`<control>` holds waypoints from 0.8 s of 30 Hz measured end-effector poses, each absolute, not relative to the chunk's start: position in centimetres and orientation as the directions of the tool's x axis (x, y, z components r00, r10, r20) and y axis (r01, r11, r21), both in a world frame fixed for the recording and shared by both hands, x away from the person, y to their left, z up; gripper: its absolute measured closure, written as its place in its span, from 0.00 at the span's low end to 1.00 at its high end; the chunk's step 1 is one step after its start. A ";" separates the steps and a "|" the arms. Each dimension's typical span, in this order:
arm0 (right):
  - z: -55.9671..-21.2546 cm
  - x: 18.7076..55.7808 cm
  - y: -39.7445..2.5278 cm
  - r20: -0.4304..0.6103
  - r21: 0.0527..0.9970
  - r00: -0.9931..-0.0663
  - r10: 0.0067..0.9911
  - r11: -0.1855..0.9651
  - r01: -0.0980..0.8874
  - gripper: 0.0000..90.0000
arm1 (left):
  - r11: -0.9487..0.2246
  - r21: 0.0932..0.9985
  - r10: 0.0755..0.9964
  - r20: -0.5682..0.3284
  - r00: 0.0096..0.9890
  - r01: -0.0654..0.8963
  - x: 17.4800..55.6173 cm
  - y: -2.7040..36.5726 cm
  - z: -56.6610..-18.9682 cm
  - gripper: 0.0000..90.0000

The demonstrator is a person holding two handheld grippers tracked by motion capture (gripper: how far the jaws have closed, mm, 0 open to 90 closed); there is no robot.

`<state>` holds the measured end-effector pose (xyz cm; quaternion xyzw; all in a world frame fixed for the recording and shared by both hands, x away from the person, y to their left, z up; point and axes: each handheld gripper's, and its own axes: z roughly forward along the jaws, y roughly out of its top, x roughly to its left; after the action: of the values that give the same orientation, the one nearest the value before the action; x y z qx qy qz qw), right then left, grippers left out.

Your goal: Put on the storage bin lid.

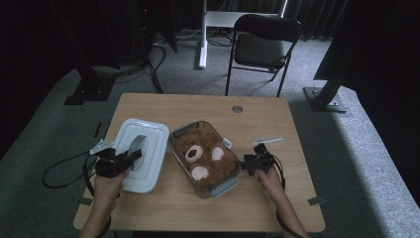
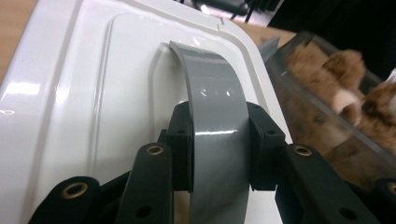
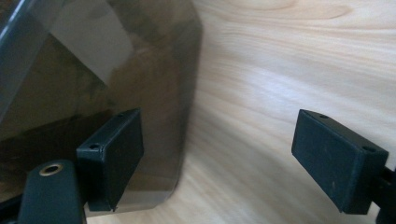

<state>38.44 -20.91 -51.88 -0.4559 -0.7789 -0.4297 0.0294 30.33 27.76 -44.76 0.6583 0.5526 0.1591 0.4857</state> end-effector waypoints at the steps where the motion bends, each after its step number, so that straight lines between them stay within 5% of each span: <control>1: -52.0 38.2 -20.7 0.447 0.644 -0.586 0.676 0.212 0.735 0.18 | 0.081 0.821 0.882 -0.323 0.344 0.565 30.2 27.8 -44.4 0.76; 10: -52.4 36.2 -17.0 0.411 0.661 -0.650 0.639 0.282 0.695 0.18 | 0.058 0.852 0.875 -0.294 0.384 0.520 29.2 27.7 -41.6 0.76; 24: -52.2 35.0 -13.3 0.434 0.707 -0.656 0.618 0.217 0.673 0.18 | 0.045 0.874 0.822 -0.307 0.479 0.483 28.7 25.4 -39.3 0.76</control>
<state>35.03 -13.29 -52.16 -0.4138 -0.7795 -0.4693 0.0294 28.69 25.43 -39.27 0.6726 0.4853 0.1581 0.5358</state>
